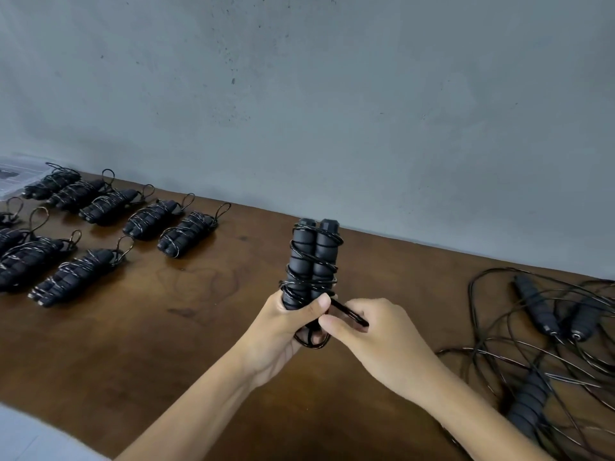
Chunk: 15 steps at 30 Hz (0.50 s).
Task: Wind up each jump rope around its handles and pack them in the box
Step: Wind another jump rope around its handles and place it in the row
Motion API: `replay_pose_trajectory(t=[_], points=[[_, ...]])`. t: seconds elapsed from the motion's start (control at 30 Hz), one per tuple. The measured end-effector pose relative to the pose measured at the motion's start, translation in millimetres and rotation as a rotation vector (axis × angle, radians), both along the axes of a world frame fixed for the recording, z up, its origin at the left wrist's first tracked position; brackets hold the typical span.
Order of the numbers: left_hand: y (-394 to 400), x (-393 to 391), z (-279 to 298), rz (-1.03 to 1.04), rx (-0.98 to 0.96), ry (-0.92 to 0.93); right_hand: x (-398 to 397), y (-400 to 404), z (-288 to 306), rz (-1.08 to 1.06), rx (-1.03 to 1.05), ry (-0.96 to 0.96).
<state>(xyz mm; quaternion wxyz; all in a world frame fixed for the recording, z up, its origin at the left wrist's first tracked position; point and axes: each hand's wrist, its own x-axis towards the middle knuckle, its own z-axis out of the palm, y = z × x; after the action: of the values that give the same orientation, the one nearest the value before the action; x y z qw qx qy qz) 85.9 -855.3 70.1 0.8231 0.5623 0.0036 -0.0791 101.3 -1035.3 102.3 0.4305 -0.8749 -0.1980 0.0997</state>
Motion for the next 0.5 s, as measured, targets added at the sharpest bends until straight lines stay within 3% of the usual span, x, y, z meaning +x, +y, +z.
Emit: replay_pose_trajectory(t=[0.17,0.33,0.5], points=[[-21,-4,3,0.007,-0.156,0.024,-6,4,-13,-0.145,0.122,-0.115],[-35,-7,4,-0.049,-0.308,0.118,-7,-7,-17,-0.215,0.253,-0.026],[-40,-8,0,-0.164,-0.328,0.189,-7,-23,-20,-0.226,0.384,0.042]])
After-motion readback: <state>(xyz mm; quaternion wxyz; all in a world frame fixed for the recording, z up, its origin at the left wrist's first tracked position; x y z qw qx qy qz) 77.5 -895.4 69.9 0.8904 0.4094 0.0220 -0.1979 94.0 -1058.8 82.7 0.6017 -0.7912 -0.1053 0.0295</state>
